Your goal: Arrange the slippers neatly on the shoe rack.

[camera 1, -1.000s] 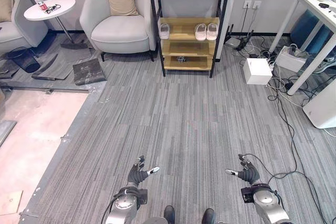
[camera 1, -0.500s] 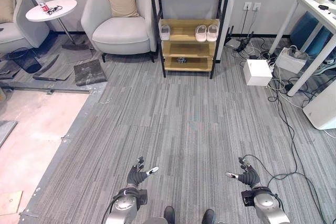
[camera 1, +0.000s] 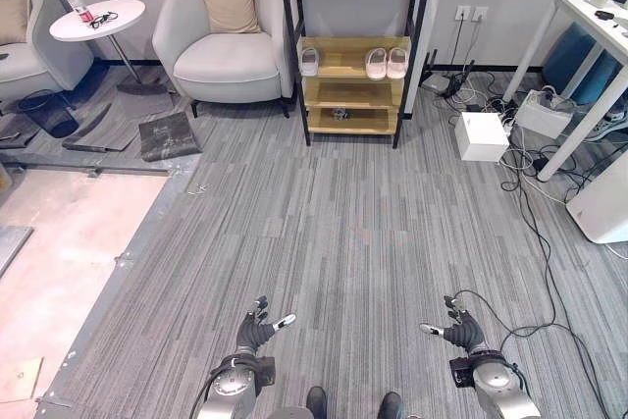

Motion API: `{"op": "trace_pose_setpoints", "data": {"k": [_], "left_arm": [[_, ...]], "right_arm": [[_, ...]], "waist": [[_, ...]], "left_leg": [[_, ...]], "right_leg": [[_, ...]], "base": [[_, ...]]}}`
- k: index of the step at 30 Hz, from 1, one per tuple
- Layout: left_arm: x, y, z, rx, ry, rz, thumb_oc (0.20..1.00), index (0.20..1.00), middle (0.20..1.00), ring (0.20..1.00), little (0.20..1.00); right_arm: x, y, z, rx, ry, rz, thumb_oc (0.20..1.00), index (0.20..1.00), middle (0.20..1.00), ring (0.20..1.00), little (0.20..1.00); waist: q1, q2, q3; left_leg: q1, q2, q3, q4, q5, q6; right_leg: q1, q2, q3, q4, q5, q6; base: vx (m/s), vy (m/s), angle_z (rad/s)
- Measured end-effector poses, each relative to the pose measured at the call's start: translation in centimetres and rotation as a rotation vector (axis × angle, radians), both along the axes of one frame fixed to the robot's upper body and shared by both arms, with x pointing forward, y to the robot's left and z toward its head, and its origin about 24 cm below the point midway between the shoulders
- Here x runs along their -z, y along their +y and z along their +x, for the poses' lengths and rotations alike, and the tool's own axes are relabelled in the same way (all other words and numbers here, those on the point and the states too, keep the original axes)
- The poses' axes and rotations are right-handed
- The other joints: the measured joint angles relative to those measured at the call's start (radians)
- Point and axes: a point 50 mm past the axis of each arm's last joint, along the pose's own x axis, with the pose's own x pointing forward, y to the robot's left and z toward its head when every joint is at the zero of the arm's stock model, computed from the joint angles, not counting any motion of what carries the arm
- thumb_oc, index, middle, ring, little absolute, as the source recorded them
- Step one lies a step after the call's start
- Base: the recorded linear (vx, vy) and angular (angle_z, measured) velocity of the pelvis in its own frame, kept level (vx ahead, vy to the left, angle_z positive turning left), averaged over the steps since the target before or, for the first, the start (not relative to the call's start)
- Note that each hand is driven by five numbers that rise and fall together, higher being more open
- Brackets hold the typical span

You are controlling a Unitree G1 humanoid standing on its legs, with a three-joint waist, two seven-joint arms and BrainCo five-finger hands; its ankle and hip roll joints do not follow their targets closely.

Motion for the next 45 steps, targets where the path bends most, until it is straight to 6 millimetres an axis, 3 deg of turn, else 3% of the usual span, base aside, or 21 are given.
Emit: {"op": "trace_pose_setpoints", "data": {"k": [13, 21, 29, 32, 33, 34, 36, 38, 40, 41, 44, 45], "left_arm": [[0.7, 0.4, -1.4, -0.038, 0.046, -0.015, 1.000, 1.000, 1.000, 1.000, 1.000], [0.4, 1.1, -1.0, -0.048, 0.034, 0.006, 1.000, 1.000, 1.000, 1.000, 1.000], [0.3, 1.1, -0.7, -0.046, 0.025, 0.009, 1.000, 1.000, 1.000, 1.000, 1.000], [-0.1, 1.0, 0.1, -0.026, 0.004, 0.014, 1.000, 1.000, 1.000, 1.000, 1.000], [-0.3, 1.0, 0.4, -0.023, -0.005, 0.017, 1.000, 1.000, 1.000, 1.000, 1.000], [-0.3, 0.9, 0.5, -0.019, -0.007, 0.017, 1.000, 1.000, 1.000, 1.000, 1.000], [-0.2, 1.5, 0.0, -0.028, 0.005, 0.031, 1.000, 1.000, 1.000, 1.000, 1.000], [-0.3, 1.9, 0.1, -0.029, 0.003, 0.044, 1.000, 1.000, 1.000, 1.000, 1.000], [-0.2, 2.2, -0.1, -0.041, 0.009, 0.045, 1.000, 1.000, 1.000, 1.000, 1.000], [0.0, 2.3, -0.2, -0.044, 0.020, 0.049, 1.000, 1.000, 1.000, 1.000, 1.000], [-0.2, 2.4, 0.2, -0.029, 0.010, 0.061, 1.000, 1.000, 1.000, 1.000, 1.000], [-0.4, 2.4, 0.4, -0.013, 0.002, 0.077, 1.000, 1.000, 1.000, 1.000, 1.000]], "right_arm": [[0.1, 0.1, -0.1, -0.003, 0.007, 0.007, 1.000, 1.000, 1.000, 1.000, 1.000], [0.1, 0.4, 0.0, -0.001, 0.004, 0.015, 1.000, 1.000, 1.000, 1.000, 1.000], [0.2, 0.9, 0.1, -0.002, 0.001, 0.031, 1.000, 1.000, 1.000, 1.000, 1.000], [-0.2, 0.7, 0.7, -0.006, -0.015, 0.024, 1.000, 1.000, 1.000, 1.000, 1.000], [-0.3, 0.8, 0.9, -0.009, -0.022, 0.024, 1.000, 1.000, 1.000, 1.000, 1.000], [-0.8, 0.6, 1.7, -0.017, -0.042, 0.015, 1.000, 1.000, 1.000, 1.000, 1.000], [-0.4, 0.8, 1.1, -0.018, -0.019, 0.026, 1.000, 1.000, 1.000, 1.000, 1.000], [-0.5, 0.9, 1.3, -0.019, -0.023, 0.030, 1.000, 1.000, 1.000, 1.000, 1.000], [-0.7, 0.8, 1.3, -0.008, -0.033, 0.035, 1.000, 1.000, 1.000, 1.000, 1.000], [-1.0, 0.8, 1.5, -0.007, -0.052, 0.039, 1.000, 1.000, 1.000, 1.000, 1.000], [-1.3, 0.6, 1.7, 0.009, -0.067, 0.042, 1.000, 1.000, 1.000, 1.000, 1.000], [-1.2, 0.6, 1.6, 0.009, -0.064, 0.043, 1.000, 1.000, 1.000, 1.000, 1.000]], "waist": [[0.002, -0.014, -0.009], [0.003, -0.041, -0.011], [0.003, -0.041, -0.006], [-0.009, -0.035, 0.033], [-0.013, -0.037, 0.052], [-0.016, -0.023, 0.085], [-0.020, -0.036, 0.096], [-0.016, -0.045, 0.116], [-0.017, -0.050, 0.117], [-0.021, -0.044, 0.122], [-0.025, -0.050, 0.122], [-0.026, -0.058, 0.125]], "left_leg": [[-0.003, -0.001, 0.000, 0.000, 0.000, 0.000], [-0.029, -0.004, -0.007, 0.000, 0.000, 0.001], [-0.020, -0.003, 0.006, 0.000, -0.001, 0.003], [-0.028, -0.016, 0.011, 0.003, -0.013, 0.015], [-0.032, -0.027, 0.013, 0.022, -0.035, 0.044], [-0.026, -0.017, 0.024, 0.035, -0.042, 0.050], [-0.002, -0.033, 0.027, 0.044, -0.057, 0.068], [0.012, -0.036, 0.037, 0.046, -0.048, 0.083], [0.018, -0.041, 0.033, 0.038, -0.069, 0.081], [0.017, -0.042, 0.032, 0.038, -0.069, 0.082], [0.021, -0.050, 0.031, 0.037, -0.068, 0.082], [0.037, -0.053, 0.031, 0.031, -0.073, 0.075]], "right_leg": [[-0.003, -0.001, 0.000, 0.000, -0.002, 0.002], [-0.026, -0.003, -0.006, 0.005, -0.001, 0.003], [-0.033, -0.004, 0.016, 0.022, -0.003, 0.006], [-0.110, -0.034, 0.021, 0.179, -0.048, 0.030], [-0.152, -0.060, 0.023, 0.272, -0.068, 0.049], [-0.221, -0.103, 0.017, 0.449, -0.090, 0.094], [-0.268, -0.168, 0.016, 0.581, -0.090, 0.131], [-0.285, -0.198, 0.005, 0.658, -0.107, 0.136], [-0.320, -0.225, -0.015, 0.615, -0.123, 0.154], [-0.319, -0.232, -0.014, 0.516, -0.122, 0.154], [-0.320, -0.264, -0.050, 0.281, -0.070, 0.181], [-0.309, -0.273, -0.068, 0.176, -0.027, 0.186]], "base": [[0.02, 0.031, 0.00], [0.03, 0.047, 0.03], [0.01, 0.055, -0.06], [0.02, 0.206, -0.07], [0.03, 0.060, -0.14], [0.10, 0.162, -0.17], [0.15, 0.113, -0.02], [0.24, -0.009, 0.00], [0.28, -0.100, -0.06], [0.25, -0.140, -0.07], [0.27, -0.128, 0.00], [0.20, -0.076, 0.07]]}}
